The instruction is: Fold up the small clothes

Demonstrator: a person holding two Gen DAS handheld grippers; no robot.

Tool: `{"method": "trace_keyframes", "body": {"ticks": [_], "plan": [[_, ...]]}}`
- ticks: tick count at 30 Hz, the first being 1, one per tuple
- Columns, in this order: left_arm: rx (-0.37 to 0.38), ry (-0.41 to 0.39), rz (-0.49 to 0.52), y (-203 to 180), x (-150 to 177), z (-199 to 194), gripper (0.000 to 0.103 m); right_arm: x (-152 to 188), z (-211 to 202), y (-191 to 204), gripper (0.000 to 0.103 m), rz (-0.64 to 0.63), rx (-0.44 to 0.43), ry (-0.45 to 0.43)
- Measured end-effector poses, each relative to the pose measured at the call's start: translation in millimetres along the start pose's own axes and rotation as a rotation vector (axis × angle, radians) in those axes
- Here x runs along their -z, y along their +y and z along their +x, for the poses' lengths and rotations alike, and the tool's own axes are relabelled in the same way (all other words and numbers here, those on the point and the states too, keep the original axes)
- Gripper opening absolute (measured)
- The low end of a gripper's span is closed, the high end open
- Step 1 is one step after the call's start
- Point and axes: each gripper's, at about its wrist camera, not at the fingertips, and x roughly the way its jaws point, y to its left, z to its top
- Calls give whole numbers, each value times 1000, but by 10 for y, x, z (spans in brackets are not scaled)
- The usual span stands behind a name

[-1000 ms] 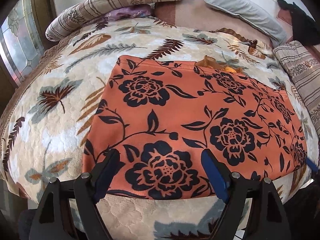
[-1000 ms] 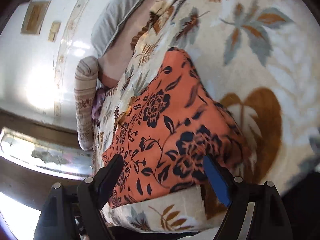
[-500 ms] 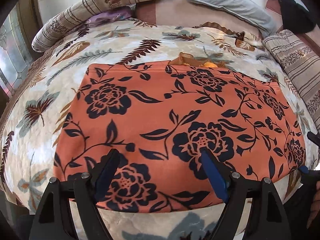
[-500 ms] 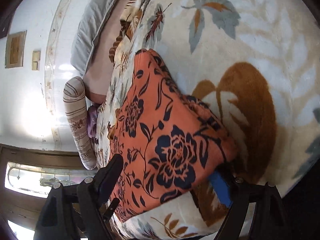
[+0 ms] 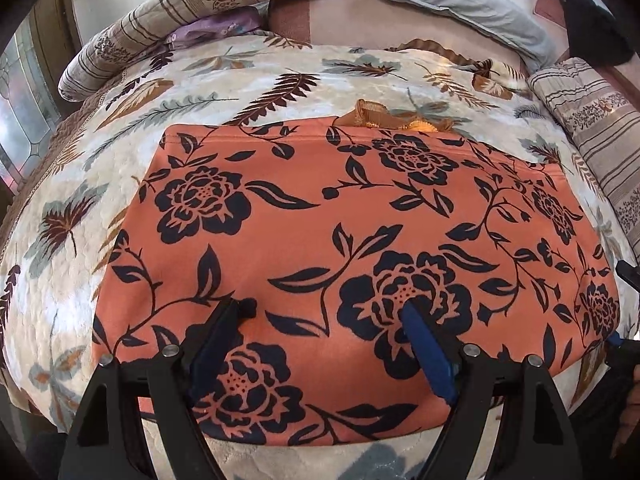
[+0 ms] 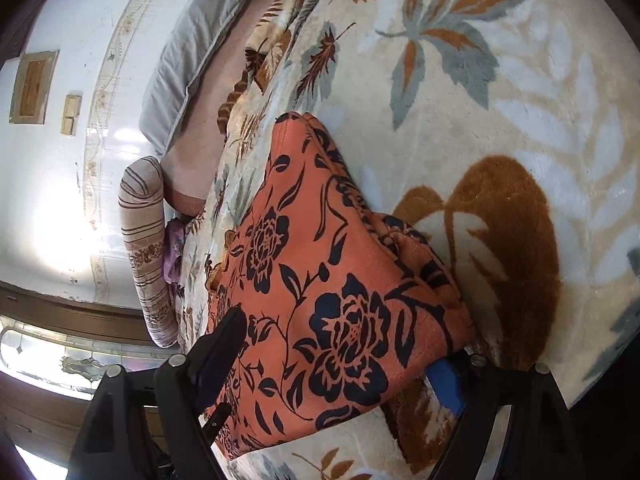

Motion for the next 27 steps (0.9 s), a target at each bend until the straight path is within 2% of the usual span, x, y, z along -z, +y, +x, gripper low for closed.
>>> {"method": "trace_keyframes", "body": {"ticks": [5, 9, 13, 16, 27], "plan": [[-11, -3, 10, -26, -32, 21, 84, -17, -6, -7, 86, -3, -4, -5], [25, -46, -5, -72, -81, -73, 84, 1, -12, 46, 83, -47, 20, -16], [-9, 17, 37, -172, -64, 128, 84, 4, 2, 95, 83, -87, 43, -21], [-35, 0, 59, -215, -48, 143, 85, 3, 13, 96, 83, -92, 50, -18], [-24, 5, 49, -195, -61, 156, 85, -14, 33, 41, 84, -69, 40, -6]]}}
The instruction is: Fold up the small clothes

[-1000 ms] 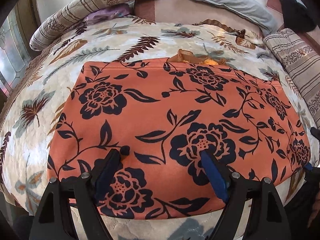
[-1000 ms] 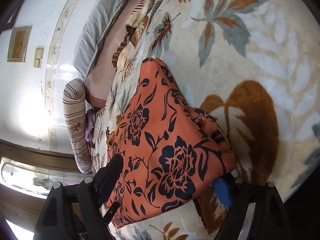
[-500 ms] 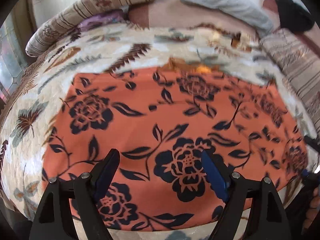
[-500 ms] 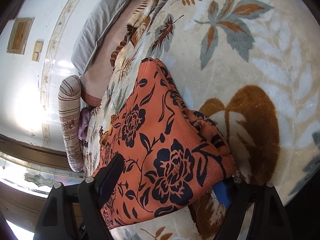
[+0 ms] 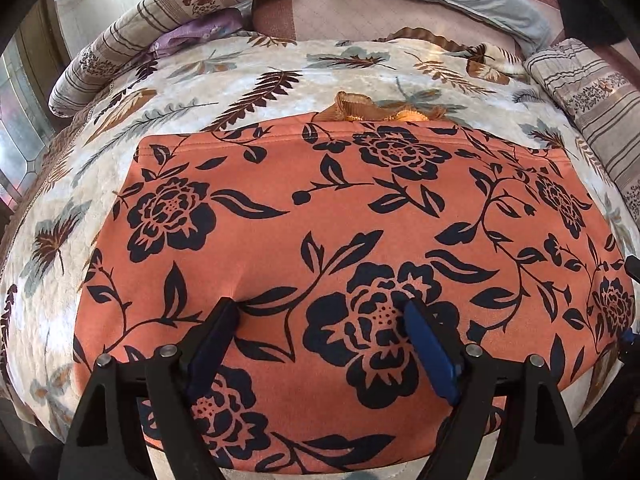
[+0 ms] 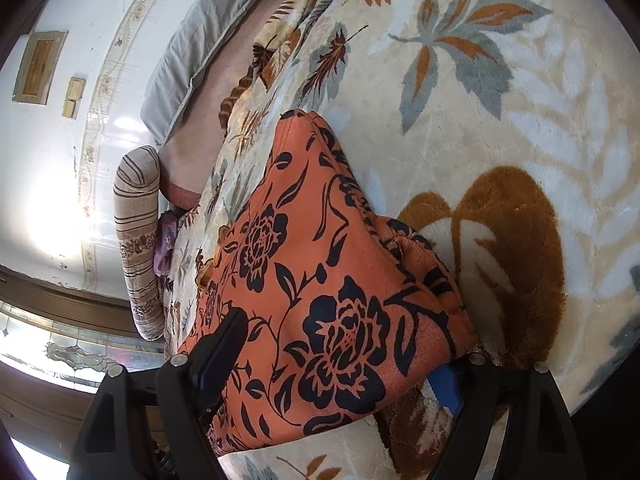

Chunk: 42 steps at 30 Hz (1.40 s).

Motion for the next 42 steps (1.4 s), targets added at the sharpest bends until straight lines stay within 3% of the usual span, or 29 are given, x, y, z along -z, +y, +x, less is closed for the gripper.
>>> {"method": "trace_keyframes", "body": {"ticks": [5, 12, 19, 20, 21, 22, 25, 27, 29, 31, 32, 34, 35, 36, 40, 42], "plan": [[2, 2, -2, 0, 1, -7, 85, -1, -4, 10, 82, -12, 12, 5], [-1, 0, 8, -3, -4, 5, 86, 22, -7, 28, 56, -36, 92, 10], [-2, -4, 13, -8, -3, 30, 87, 12, 10, 5, 62, -17, 69, 17], [-3, -6, 13, -11, -1, 28, 87, 22, 8, 20, 57, -23, 67, 16], [-5, -6, 14, -13, 1, 30, 87, 30, 6, 91, 13, -65, 68, 24], [-6, -8, 15, -17, 1, 32, 87, 45, -5, 168, 8, -98, 77, 28], [-6, -13, 19, -19, 14, 43, 88, 140, -252, 591, 8, -258, 98, -62], [-10, -9, 17, -21, 7, 42, 88, 164, -258, 690, 12, -286, 104, -59], [-7, -1, 14, -18, -6, 34, 88, 127, -125, 483, 15, -211, 169, -34], [-1, 0, 16, -7, -9, 17, 88, 129, 33, 84, 22, -5, 130, 53], [5, 0, 8, 10, -8, 5, 88, 149, 28, -46, 28, 67, 61, 58], [7, 0, -3, 33, -9, -25, 88, 166, -45, -50, 43, 72, 21, 27], [7, 0, -8, 44, -9, -45, 88, 159, -65, -7, 65, 57, 7, 18], [10, -3, -14, 53, -8, -65, 88, 147, -83, 47, 80, 46, -22, 5], [18, 2, -21, 69, -8, -62, 88, 117, 20, 72, 80, 51, -31, 20], [4, 4, 6, 46, 18, -12, 88, 116, 76, 63, 73, 54, -20, 16]]}}
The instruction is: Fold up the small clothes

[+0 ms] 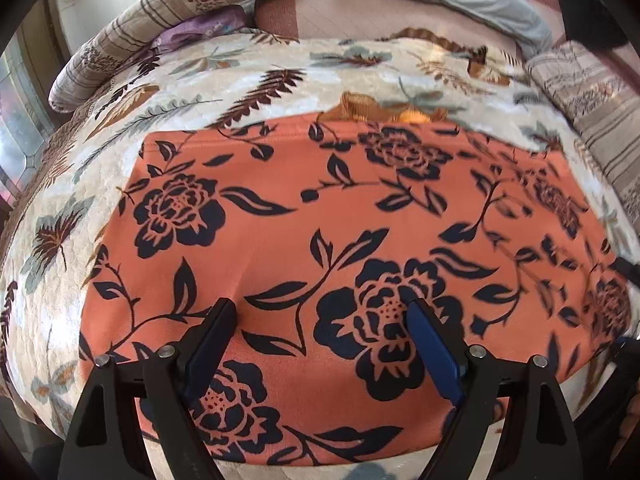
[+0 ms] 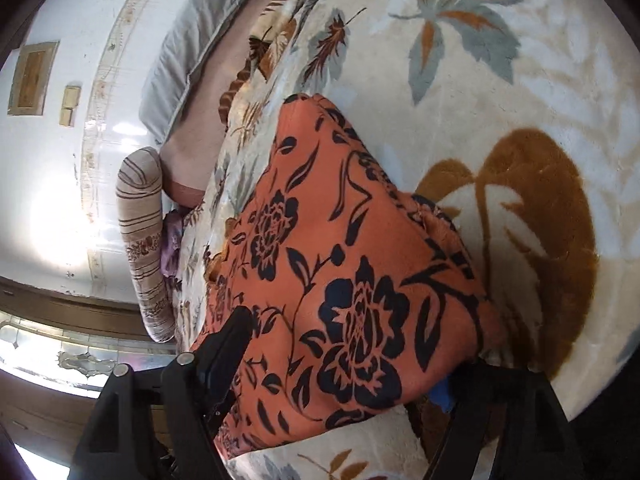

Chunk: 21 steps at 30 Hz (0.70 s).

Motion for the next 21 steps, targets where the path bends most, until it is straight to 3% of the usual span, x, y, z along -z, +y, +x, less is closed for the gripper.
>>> {"method": "trace_keyframes", "body": {"ticks": [1, 2, 3, 7, 9, 12, 14, 15, 18, 21], "plan": [[-5, -7, 12, -8, 8, -5, 88, -4, 0, 31, 64, -23, 13, -9], [-5, -9, 12, -8, 8, -20, 88, -18, 10, 54, 39, -43, 30, -6], [2, -7, 4, 4, 0, -44, 88, -36, 21, 74, 30, -56, 57, 0], [7, -60, -20, 80, -3, -148, 88, -66, 55, 55, 27, -85, 111, -1], [-10, -2, 20, 59, 46, 44, 89, -69, 53, 41, 31, -76, 109, 1], [-1, -31, 37, 73, 53, -9, 89, -80, 69, 51, 37, -44, 102, -12], [41, -20, -5, 189, 28, -70, 89, -91, 99, 161, 31, -117, 147, -11], [54, -27, -28, 271, 26, -120, 89, -92, 102, 250, 19, -156, 176, -19], [59, -74, -119, 655, 48, -295, 89, -30, 20, 729, 17, -315, 216, -79], [34, -122, -251, 1236, 122, -486, 89, 199, -57, 1485, 14, -520, 202, -151]]}}
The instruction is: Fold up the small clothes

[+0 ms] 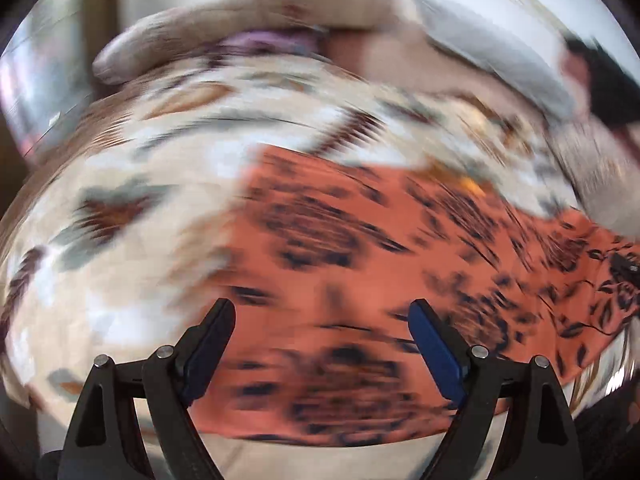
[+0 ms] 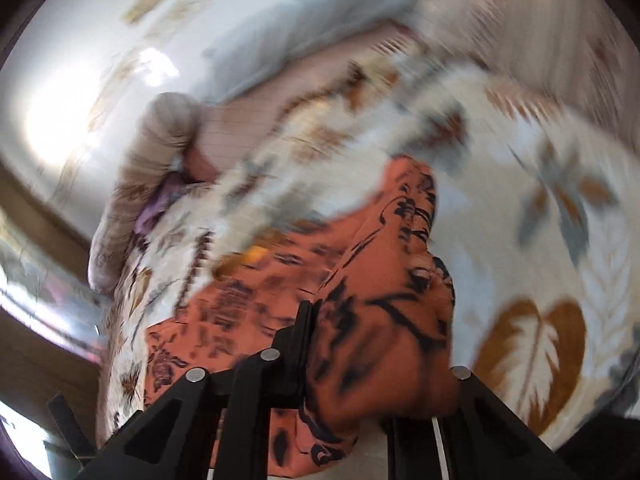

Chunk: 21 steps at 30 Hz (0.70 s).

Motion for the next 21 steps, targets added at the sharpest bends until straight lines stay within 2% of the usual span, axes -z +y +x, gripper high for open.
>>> {"method": "trace_keyframes", "body": {"ticks": [4, 6, 8, 11, 12, 13, 14, 17, 21], "plan": [[-120, -78, -201, 925, -82, -234, 89, 141, -190, 1172, 14, -298, -47, -82], [-161, -84, -291, 1304, -59, -225, 89, 454, -116, 1737, 14, -453, -86, -71], [-192, -52, -371, 1587, 19, -159, 89, 843, 113, 2143, 13, -570, -120, -4], [-164, 7, -430, 1762, 90, -41, 88, 1400, 728, 2419, 13, -680, -110, 187], [-161, 12, -421, 1763, 97, -27, 88, 1598, 1012, 2430, 13, -700, -87, 283], [-168, 5, -402, 1752, 101, -31, 88, 1694, 1141, 2410, 13, -695, -78, 316], [-173, -6, -384, 1741, 102, -40, 88, 1703, 1128, 2431, 13, -695, -79, 289], [-164, -22, -365, 1732, 124, -57, 88, 1431, 904, 2510, 12, -610, -142, 248], [-131, -27, -374, 1753, 106, 5, 88, 1013, 421, 2695, 12, -508, -240, 96]]}}
